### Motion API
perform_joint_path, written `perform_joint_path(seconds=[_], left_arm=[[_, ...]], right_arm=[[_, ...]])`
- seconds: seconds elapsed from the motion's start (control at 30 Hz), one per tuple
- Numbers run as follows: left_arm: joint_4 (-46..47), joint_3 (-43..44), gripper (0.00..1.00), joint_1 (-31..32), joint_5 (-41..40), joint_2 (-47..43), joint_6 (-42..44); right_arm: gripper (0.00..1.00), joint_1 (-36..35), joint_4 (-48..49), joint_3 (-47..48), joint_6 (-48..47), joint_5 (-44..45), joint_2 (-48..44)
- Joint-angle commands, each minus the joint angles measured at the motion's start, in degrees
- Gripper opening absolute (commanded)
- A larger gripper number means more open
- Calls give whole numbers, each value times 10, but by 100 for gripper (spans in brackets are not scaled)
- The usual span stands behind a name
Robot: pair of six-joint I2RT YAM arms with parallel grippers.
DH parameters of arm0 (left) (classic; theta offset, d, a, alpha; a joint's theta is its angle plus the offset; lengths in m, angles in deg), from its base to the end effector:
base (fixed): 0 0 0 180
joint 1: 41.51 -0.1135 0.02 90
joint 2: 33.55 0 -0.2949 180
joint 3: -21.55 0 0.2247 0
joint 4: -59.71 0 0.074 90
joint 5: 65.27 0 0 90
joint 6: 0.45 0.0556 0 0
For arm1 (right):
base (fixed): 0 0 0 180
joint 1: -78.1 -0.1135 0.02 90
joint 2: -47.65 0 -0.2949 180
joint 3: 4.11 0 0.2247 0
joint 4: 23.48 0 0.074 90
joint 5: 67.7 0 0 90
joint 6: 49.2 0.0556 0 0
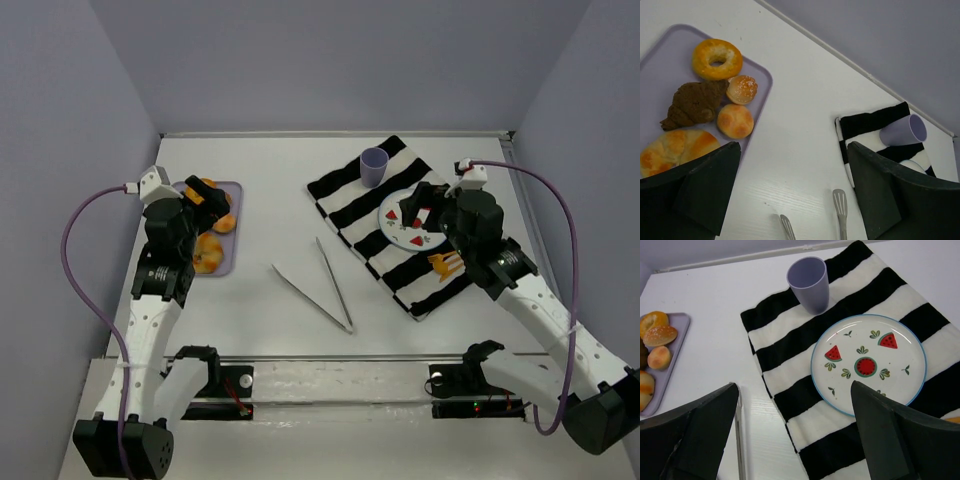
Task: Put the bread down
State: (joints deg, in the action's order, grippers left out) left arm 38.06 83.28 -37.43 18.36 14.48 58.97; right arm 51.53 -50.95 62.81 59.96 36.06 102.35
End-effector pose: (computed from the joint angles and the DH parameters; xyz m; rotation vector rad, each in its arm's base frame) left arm 0.1691 -0.0059 0.3681 -0.4751 1.6546 -0.3543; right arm 0.1783 0.0744 0.3681 0.0502 1.8419 0.3406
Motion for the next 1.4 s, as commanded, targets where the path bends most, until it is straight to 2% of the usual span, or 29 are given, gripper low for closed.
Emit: perform_joint_path(seconds=[0.0, 0.13, 0.23, 0.3, 0.37, 0.43, 0.53, 0.57, 0.8, 0.93, 1.1, 1.37], left_arm=[[47, -9, 99, 1, 20, -27, 18], [54, -14, 99, 1, 27, -34, 18], [55, -17, 99, 1, 27, -34, 18], [55, -17, 99, 1, 27, -30, 18], [55, -16, 99, 1, 29, -27, 18], [54, -16, 99, 1, 27, -22, 19], [51, -15, 99, 1, 26, -19, 18], [50, -15, 99, 2, 26, -19, 18], [50, -16, 99, 2, 27, -13, 15], [49, -14, 99, 3, 31, -9, 16], [49, -16, 99, 3, 29, -9, 12], [49, -16, 99, 3, 29, -7, 11]], right_arm=[[100, 1, 35, -7, -2, 0, -24], [100, 1, 41, -6, -32, -79, -20], [100, 1, 38, 1, -72, -191, -4], [100, -12, 24, 9, -94, -223, 23], [100, -77, 8, 28, -113, -181, 49], [100, -158, -23, 47, -145, -95, 99], [100, -204, -50, 73, -156, -84, 143], [100, -238, -57, 66, -159, -82, 169], [100, -324, -80, 37, -151, -73, 247], [100, -361, -76, 29, -152, -94, 297], [100, -366, -52, 30, -124, -102, 341], [100, -366, -42, 32, -82, -23, 396]])
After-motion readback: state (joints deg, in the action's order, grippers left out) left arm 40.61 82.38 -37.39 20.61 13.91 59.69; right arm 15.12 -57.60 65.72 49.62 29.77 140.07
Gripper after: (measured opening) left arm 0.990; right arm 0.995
